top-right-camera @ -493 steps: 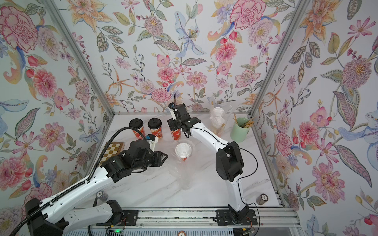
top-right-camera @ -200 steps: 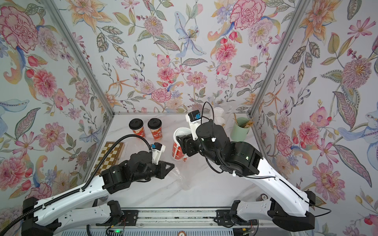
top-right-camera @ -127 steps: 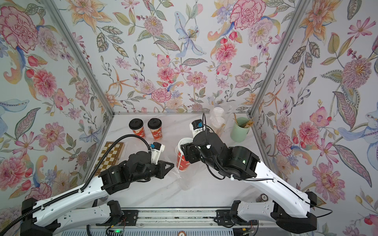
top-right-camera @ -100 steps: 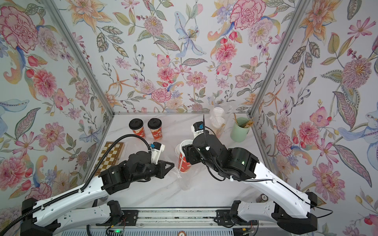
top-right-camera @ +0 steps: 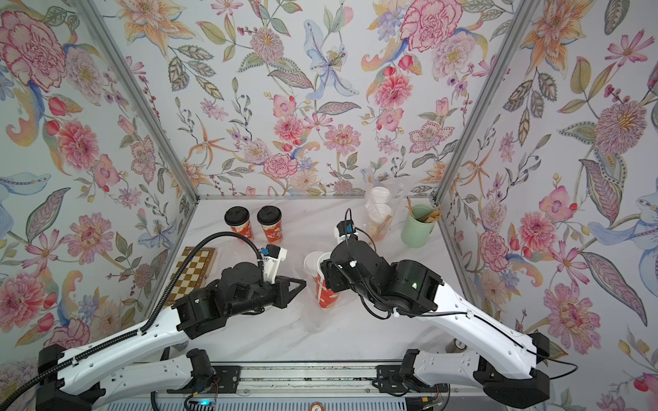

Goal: Pack milk tea into plastic carrier bags
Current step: Place the milk tea cup in the plastic carrier bag.

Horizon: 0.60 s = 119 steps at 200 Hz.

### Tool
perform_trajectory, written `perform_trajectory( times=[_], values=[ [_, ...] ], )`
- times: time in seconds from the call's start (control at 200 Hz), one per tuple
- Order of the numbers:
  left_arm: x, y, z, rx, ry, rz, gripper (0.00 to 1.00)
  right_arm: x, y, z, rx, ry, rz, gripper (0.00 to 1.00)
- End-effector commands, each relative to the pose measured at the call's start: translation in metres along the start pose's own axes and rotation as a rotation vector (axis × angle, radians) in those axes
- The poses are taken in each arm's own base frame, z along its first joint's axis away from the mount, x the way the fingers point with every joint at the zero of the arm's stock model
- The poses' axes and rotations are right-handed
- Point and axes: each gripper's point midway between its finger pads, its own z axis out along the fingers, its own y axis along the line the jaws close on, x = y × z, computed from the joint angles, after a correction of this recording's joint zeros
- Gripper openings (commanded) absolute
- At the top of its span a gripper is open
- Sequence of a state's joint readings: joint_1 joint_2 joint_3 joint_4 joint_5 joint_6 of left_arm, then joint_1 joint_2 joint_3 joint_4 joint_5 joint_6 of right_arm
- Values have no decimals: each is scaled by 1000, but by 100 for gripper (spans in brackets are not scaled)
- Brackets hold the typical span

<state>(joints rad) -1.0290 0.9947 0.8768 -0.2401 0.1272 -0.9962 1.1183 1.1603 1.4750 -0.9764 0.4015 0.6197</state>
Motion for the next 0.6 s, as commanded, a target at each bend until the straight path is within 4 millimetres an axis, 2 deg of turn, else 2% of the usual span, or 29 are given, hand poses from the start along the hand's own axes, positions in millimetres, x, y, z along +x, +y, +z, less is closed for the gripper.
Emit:
perform_trajectory(
  times=[0.0,0.23,0.59],
  values=[
    [4,-6,2,32,5,-4,0,1,7,3,4,-4,6,50],
    [7,-3,5,27,12,-9,0,-3,21,1,-13,-32,38,47],
    [3,-7,3,45,-11,-16,0,19,22,25,38,-34,109,35]
  ],
)
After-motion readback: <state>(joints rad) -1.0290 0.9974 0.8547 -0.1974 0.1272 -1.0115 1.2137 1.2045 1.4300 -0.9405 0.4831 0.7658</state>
